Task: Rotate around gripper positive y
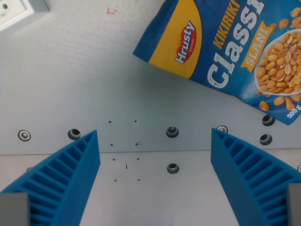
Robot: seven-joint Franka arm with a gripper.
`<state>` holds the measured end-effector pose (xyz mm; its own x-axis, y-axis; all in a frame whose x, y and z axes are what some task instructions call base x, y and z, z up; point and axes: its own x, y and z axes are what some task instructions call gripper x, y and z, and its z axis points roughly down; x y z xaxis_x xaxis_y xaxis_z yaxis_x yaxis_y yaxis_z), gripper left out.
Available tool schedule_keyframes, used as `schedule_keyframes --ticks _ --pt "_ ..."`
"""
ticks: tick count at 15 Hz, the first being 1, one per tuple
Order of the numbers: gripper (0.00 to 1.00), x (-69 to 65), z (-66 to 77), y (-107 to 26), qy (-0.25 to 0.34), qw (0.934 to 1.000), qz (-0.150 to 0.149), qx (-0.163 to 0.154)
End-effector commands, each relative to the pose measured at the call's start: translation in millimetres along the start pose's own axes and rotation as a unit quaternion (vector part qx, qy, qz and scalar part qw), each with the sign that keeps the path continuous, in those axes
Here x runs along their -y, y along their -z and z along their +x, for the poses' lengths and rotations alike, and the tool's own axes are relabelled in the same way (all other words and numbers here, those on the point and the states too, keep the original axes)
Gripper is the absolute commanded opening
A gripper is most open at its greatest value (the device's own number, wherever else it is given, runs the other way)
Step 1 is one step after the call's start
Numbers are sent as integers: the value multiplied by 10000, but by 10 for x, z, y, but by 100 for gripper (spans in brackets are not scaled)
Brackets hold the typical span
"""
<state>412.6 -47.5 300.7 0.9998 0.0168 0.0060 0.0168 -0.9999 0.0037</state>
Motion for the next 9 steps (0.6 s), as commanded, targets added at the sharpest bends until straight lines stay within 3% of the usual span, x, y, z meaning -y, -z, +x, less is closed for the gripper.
schedule_keyframes --ticks 1,9 --pt "100 3 -39 6 3 9977 3 -672" --pt "100 3 -39 6 3 9927 3 -1203"
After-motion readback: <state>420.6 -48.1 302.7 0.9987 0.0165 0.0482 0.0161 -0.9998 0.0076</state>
